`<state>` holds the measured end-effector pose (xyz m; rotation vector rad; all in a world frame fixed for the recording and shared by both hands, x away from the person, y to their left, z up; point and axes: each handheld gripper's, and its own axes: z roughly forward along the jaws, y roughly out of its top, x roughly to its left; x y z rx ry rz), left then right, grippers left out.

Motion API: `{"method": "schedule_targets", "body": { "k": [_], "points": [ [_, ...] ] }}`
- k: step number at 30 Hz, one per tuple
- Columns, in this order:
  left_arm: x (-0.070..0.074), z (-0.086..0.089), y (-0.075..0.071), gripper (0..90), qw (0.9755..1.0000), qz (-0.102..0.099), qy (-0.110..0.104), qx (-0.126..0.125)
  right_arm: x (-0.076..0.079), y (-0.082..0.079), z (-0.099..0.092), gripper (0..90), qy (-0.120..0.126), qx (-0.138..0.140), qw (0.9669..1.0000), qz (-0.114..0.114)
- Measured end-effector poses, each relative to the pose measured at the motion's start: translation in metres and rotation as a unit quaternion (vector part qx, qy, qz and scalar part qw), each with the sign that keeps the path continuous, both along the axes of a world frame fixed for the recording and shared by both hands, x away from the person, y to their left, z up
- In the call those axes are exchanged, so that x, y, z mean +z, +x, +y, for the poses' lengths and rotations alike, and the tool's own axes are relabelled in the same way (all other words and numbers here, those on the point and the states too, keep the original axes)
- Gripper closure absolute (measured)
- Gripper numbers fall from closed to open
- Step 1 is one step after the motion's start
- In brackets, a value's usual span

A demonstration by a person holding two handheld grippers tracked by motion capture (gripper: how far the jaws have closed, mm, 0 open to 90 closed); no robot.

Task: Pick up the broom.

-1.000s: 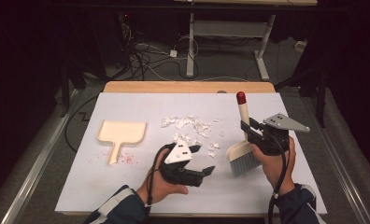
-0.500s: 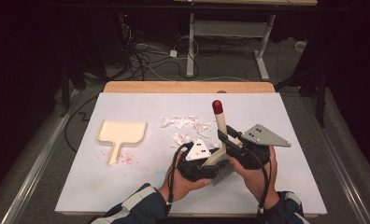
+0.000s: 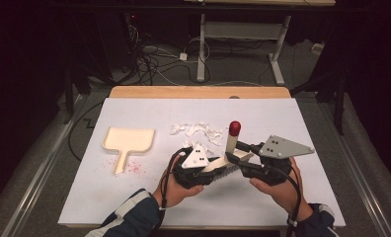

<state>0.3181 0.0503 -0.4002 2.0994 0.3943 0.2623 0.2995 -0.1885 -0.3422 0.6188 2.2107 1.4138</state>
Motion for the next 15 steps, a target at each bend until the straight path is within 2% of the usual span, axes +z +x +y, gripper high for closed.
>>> {"method": "schedule_targets", "body": {
  "k": [1,3,6,7,8,10,13,14,15],
  "points": [
    [0.0,0.003,-0.001,65.5,1.0,-0.002,0.007,-0.005,0.0,0.0,-0.004,54.1,-0.007,0.016,0.9999,0.002],
    [0.0,0.009,-0.003,65.5,0.9995,0.001,0.019,-0.025,-0.001,0.002,-0.01,48.6,-0.027,0.046,0.9983,0.024],
    [-0.002,0.018,-0.006,65.5,0.9988,0.011,0.022,-0.043,-0.01,0.004,-0.015,45.4,-0.066,0.075,0.9948,0.022],
    [-0.003,0.02,-0.006,65.5,0.9977,0.019,0.028,-0.058,-0.014,0.005,-0.014,42.8,-0.079,0.097,0.9915,0.034],
    [-0.005,0.022,-0.007,65.5,0.9968,0.018,0.031,-0.071,-0.019,0.006,-0.012,42.5,-0.095,0.113,0.9883,0.039],
    [-0.008,0.024,-0.011,65.5,0.9955,0.02,0.038,-0.085,-0.028,0.007,-0.006,39.2,-0.125,0.128,0.9831,0.04],
    [-0.012,0.025,-0.014,65.5,0.9939,0.023,0.039,-0.101,-0.04,0.009,0.004,40.1,-0.14,0.159,0.9756,0.057],
    [-0.012,0.026,-0.015,65.4,0.993,0.023,0.039,-0.11,-0.044,0.01,0.008,40.0,-0.147,0.177,0.9707,0.07],
    [-0.011,0.025,-0.016,65.4,0.9925,0.021,0.036,-0.115,-0.049,0.01,0.012,40.1,-0.162,0.186,0.9662,0.074]
  ]
}}
